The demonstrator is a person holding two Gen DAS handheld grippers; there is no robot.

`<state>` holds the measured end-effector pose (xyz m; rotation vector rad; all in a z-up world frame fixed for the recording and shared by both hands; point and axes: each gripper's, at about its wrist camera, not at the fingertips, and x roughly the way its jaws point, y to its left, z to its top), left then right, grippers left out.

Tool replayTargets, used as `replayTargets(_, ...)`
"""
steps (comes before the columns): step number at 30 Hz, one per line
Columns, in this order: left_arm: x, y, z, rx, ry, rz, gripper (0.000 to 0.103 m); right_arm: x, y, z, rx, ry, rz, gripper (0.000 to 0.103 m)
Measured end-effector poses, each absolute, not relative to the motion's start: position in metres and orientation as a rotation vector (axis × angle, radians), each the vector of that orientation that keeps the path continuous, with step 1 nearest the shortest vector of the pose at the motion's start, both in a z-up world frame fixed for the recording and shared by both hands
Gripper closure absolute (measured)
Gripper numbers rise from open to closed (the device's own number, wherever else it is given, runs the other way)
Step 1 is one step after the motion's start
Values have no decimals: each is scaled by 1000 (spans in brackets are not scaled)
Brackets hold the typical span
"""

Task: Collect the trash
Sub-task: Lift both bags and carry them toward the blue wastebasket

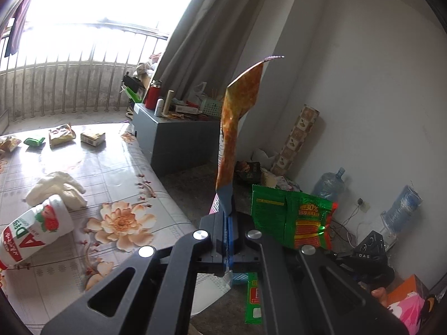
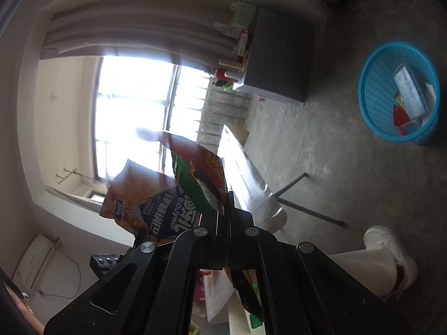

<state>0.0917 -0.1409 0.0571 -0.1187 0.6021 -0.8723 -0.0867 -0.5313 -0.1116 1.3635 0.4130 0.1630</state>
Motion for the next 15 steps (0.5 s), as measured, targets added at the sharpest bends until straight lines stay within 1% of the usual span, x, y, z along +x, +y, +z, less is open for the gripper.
replayTargets(5,93,-181,49,-86,621,-919,103,-113,-567,-147,1485,381,87,103)
replayTargets(9,99,-207,37,-51,655,-935,103,-129,-593,-186,1611,358,-17,103)
replayTargets(15,110,-242,19,6,695,-942,103,-114,-626,-239,1732,381,-153,103)
